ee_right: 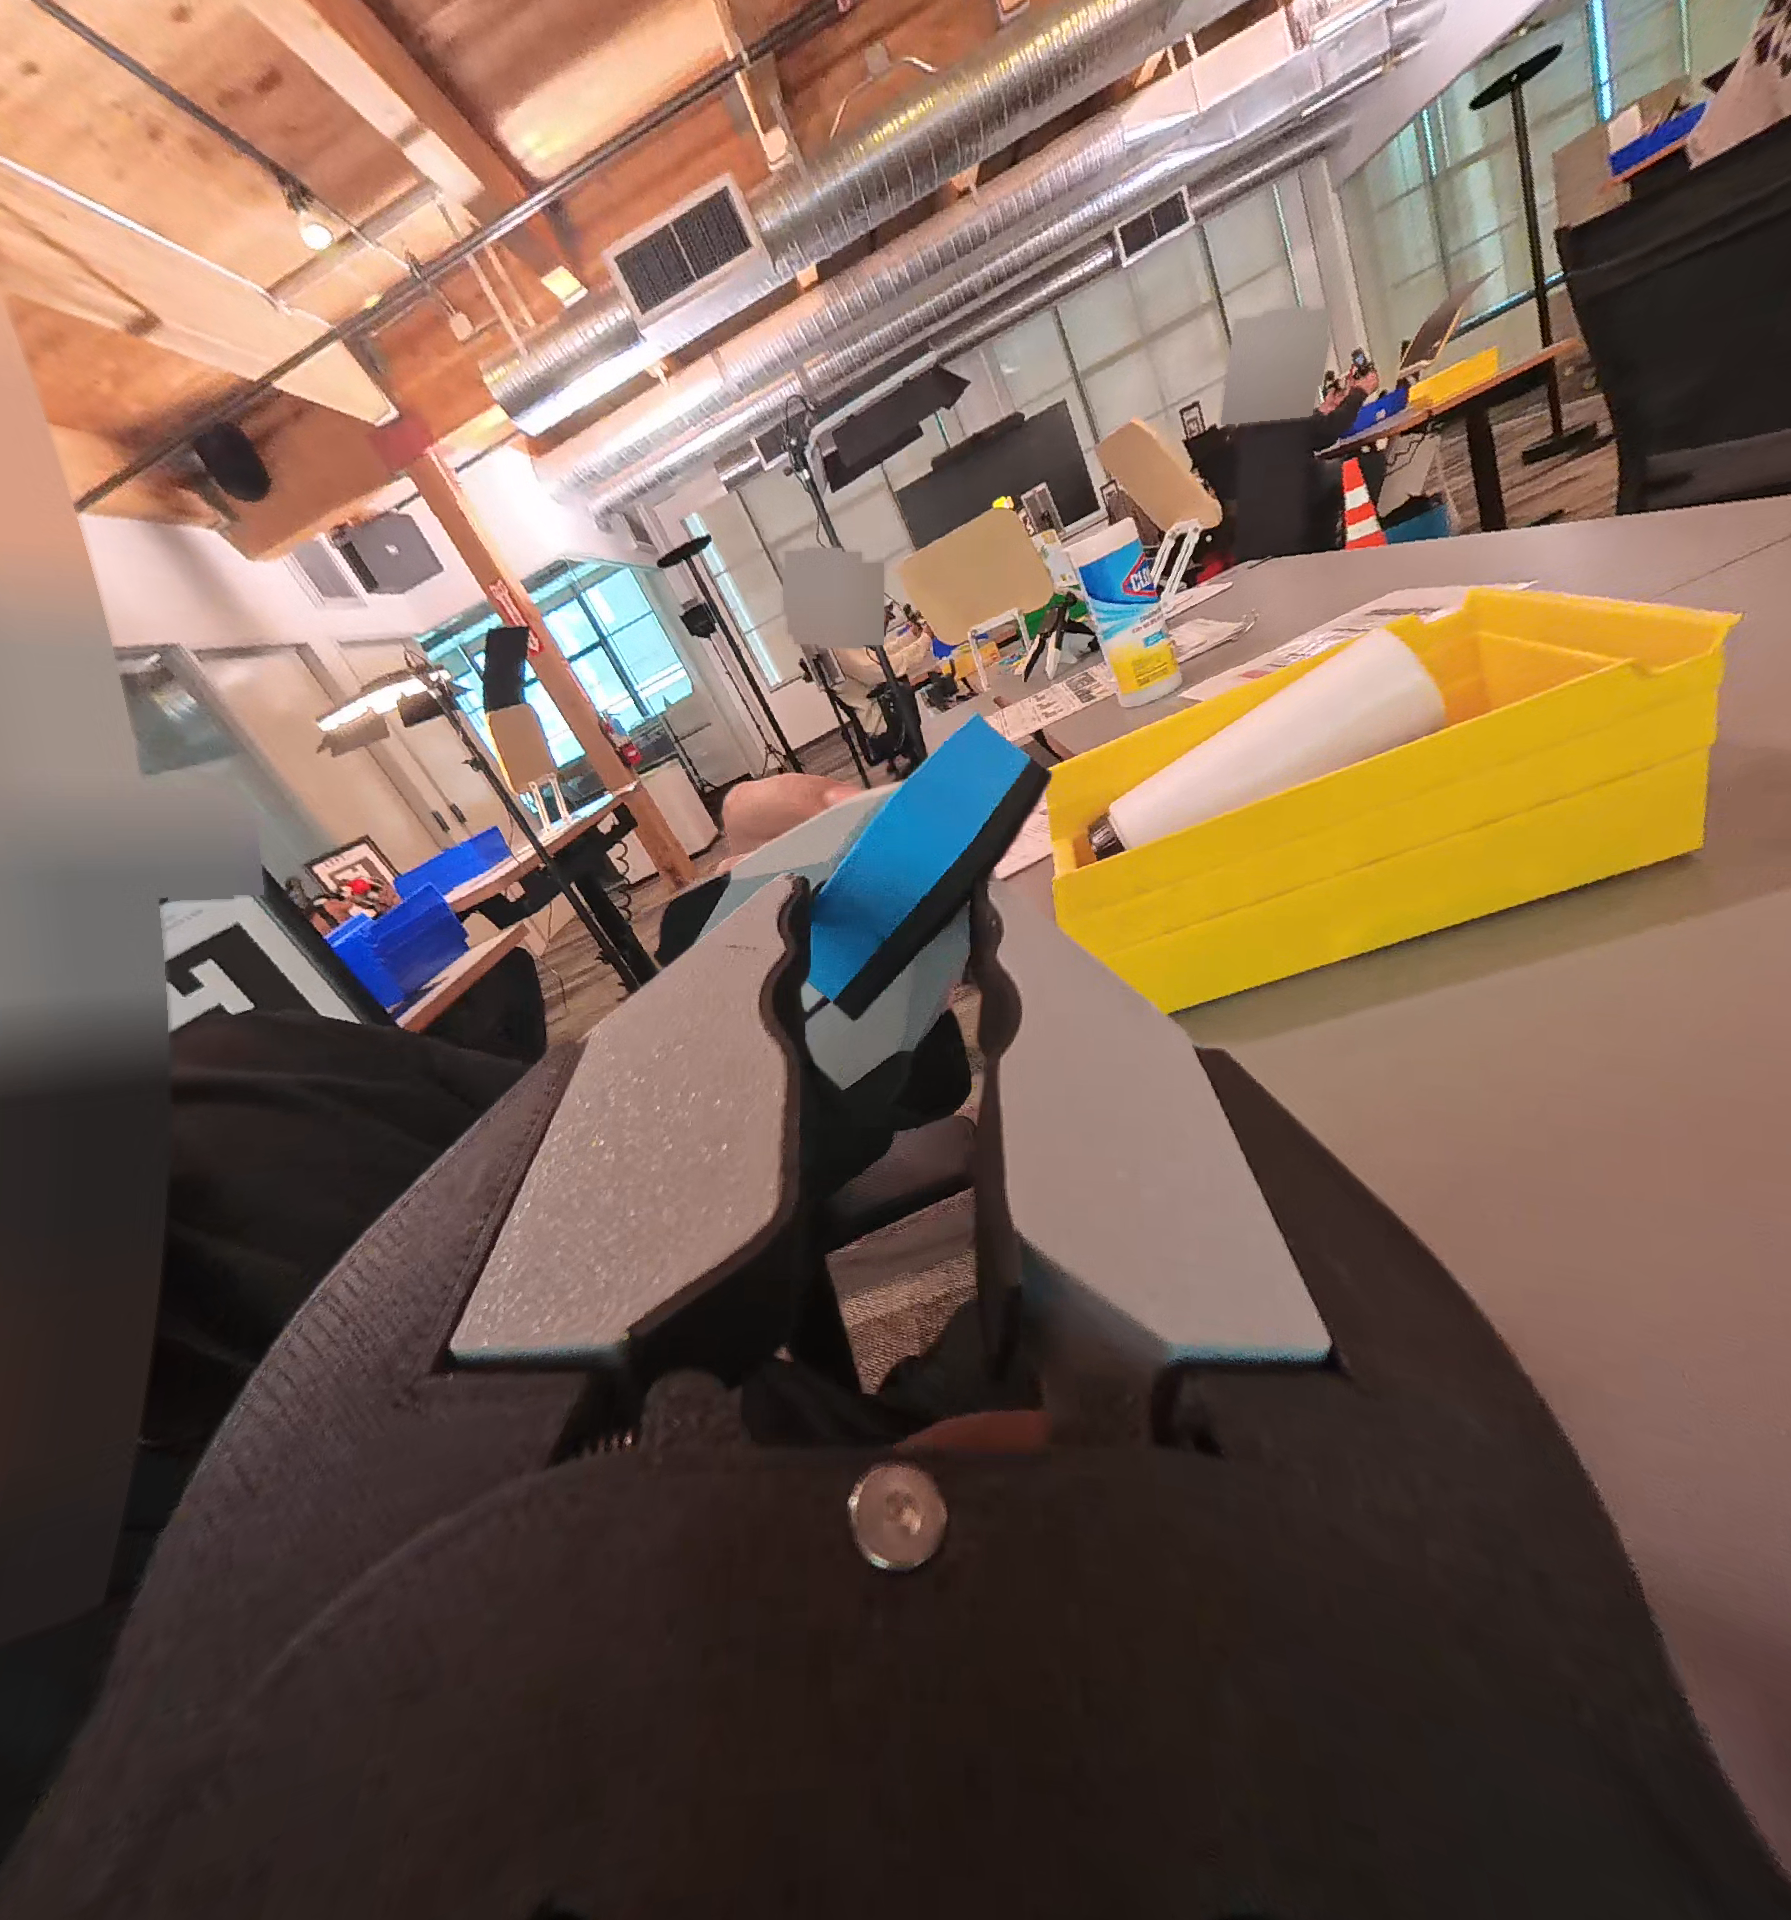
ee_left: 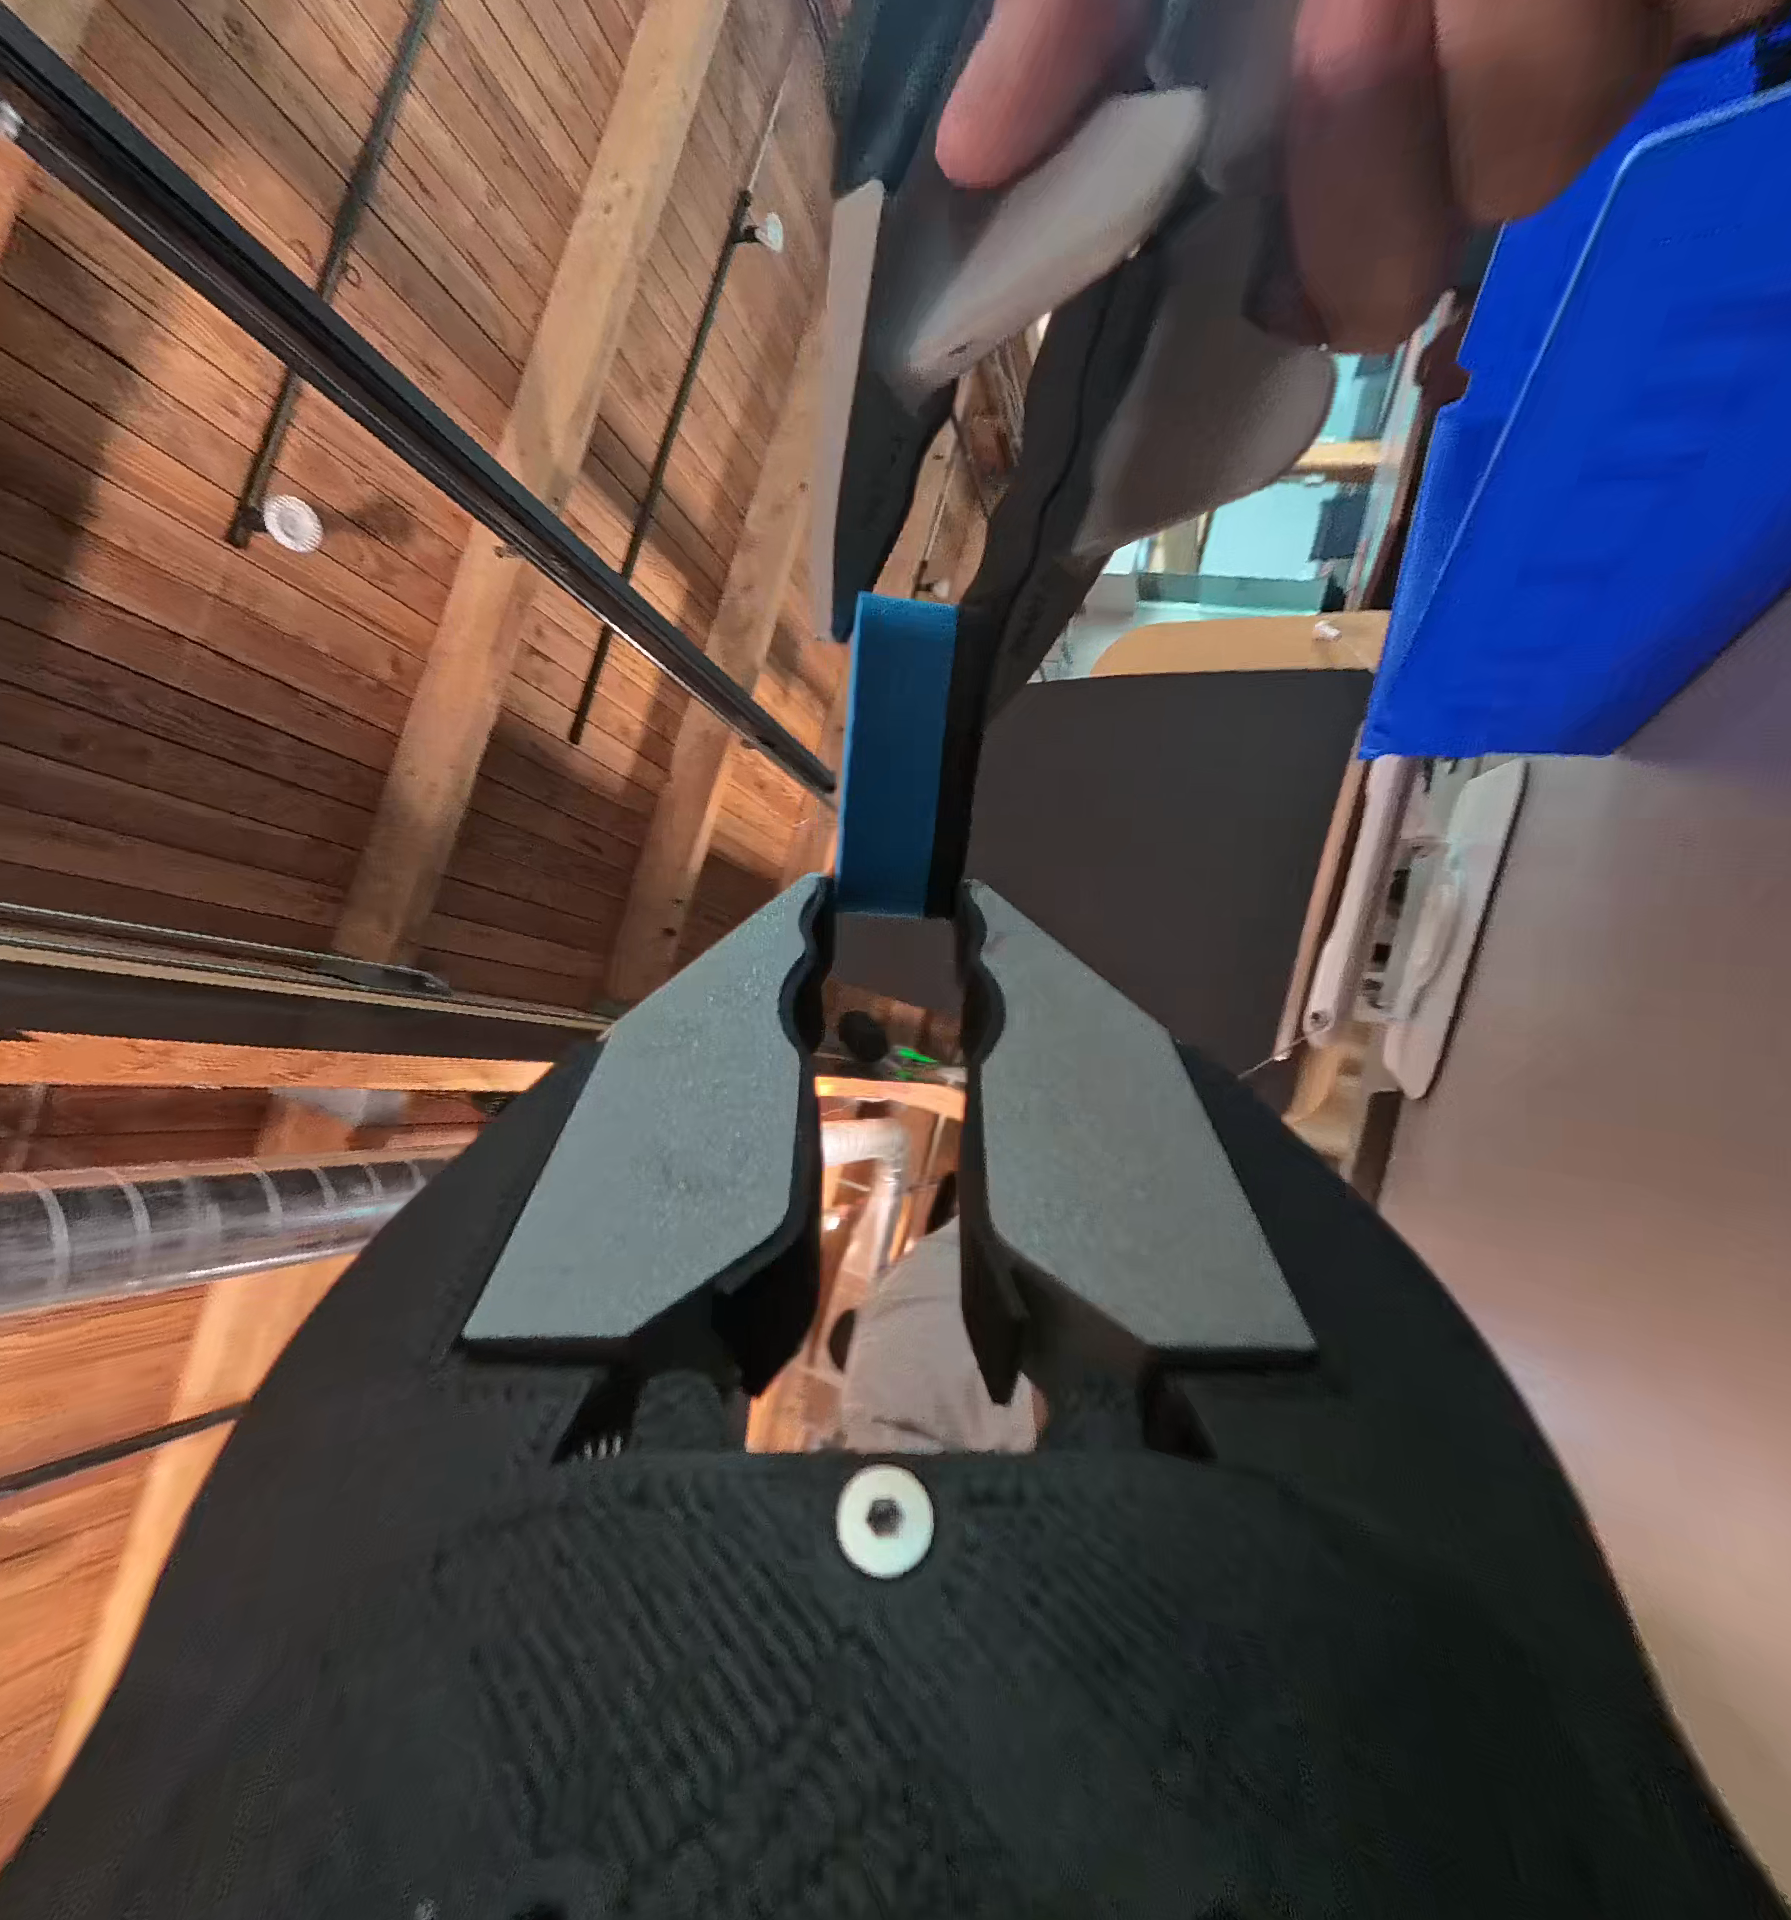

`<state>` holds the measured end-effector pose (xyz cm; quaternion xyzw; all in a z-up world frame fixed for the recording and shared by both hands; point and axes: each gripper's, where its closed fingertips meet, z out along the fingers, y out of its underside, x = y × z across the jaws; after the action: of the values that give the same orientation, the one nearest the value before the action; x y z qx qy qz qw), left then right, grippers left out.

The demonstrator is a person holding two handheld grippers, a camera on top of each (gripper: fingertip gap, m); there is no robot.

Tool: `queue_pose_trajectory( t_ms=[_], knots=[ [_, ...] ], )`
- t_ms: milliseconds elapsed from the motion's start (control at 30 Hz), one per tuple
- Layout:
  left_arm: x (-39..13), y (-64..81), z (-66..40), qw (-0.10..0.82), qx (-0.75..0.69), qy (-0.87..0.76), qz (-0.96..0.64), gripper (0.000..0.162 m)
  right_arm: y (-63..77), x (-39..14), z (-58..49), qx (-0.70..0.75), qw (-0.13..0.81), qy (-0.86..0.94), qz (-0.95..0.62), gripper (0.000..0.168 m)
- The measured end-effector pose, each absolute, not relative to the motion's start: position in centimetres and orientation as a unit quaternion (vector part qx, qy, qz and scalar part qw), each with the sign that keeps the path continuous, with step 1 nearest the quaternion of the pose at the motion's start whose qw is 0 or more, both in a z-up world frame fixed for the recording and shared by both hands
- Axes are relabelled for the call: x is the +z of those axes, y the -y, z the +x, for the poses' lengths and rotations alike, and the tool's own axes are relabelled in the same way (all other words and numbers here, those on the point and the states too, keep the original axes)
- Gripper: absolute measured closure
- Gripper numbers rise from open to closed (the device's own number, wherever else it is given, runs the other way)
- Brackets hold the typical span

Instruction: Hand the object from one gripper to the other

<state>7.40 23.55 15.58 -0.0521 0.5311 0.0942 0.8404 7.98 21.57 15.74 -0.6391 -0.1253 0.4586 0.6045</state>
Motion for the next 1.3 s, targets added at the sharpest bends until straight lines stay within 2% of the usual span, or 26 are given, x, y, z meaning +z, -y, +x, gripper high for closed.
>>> queue_pose_trajectory(
  t_ms=[167,233,333,400,467,500,700,900,1000,1100,1200,1300],
  knots=[
    [15.3,-23.1,7.5,0.829,0.045,-0.552,-0.072,0.14,-21.1,16.4,8.3,0.385,0.638,0.164,-0.646,0.142],
    [15.3,-23.4,7.4,0.829,0.042,-0.552,-0.075,0.156,-21.2,16.6,9.1,0.324,0.66,0.168,-0.656,0.142],
    [14.5,-24.1,7.8,0.81,0.028,-0.577,-0.099,0.154,-20.9,16.9,10.4,0.248,0.679,0.174,-0.668,0.142],
    [13.5,-25.0,8.3,0.781,0.002,-0.609,-0.138,0.145,-20.7,17.1,11.1,0.227,0.682,0.176,-0.672,0.142],
    [11.5,-25.4,8.7,0.717,-0.067,-0.664,-0.199,0.127,-20.2,16.9,11.0,0.223,0.674,0.196,-0.677,0.142],
    [10.5,-24.8,8.6,0.672,-0.126,-0.693,-0.228,0.124,-19.9,16.6,10.7,0.222,0.663,0.213,-0.682,0.142],
    [11.8,-19.3,6.5,0.427,-0.495,-0.685,-0.32,0.119,-17.3,13.8,8.4,0.18,0.601,0.356,-0.693,0.142],
    [12.1,-16.3,5.4,0.298,-0.603,-0.669,-0.316,0.116,-14.8,13.8,5.2,0.22,0.587,0.431,-0.649,0.141],
    [12.9,-15.3,4.9,0.282,-0.63,-0.659,-0.299,0.132,-14.9,12.9,4.5,0.21,0.573,0.447,-0.654,0.141],
    [12.9,-15.8,5.0,0.307,-0.611,-0.671,-0.288,0.136,-15.1,12.6,4.3,0.203,0.57,0.445,-0.66,0.144],
    [13.1,-17.8,6.0,0.376,-0.549,-0.678,-0.312,0.138,-16.5,13.3,5.8,0.165,0.601,0.396,-0.674,0.149],
    [13.2,-20.1,6.6,0.496,-0.435,-0.687,-0.306,0.139,-17.1,13.7,6.9,0.153,0.614,0.364,-0.683,0.139]
  ],
)
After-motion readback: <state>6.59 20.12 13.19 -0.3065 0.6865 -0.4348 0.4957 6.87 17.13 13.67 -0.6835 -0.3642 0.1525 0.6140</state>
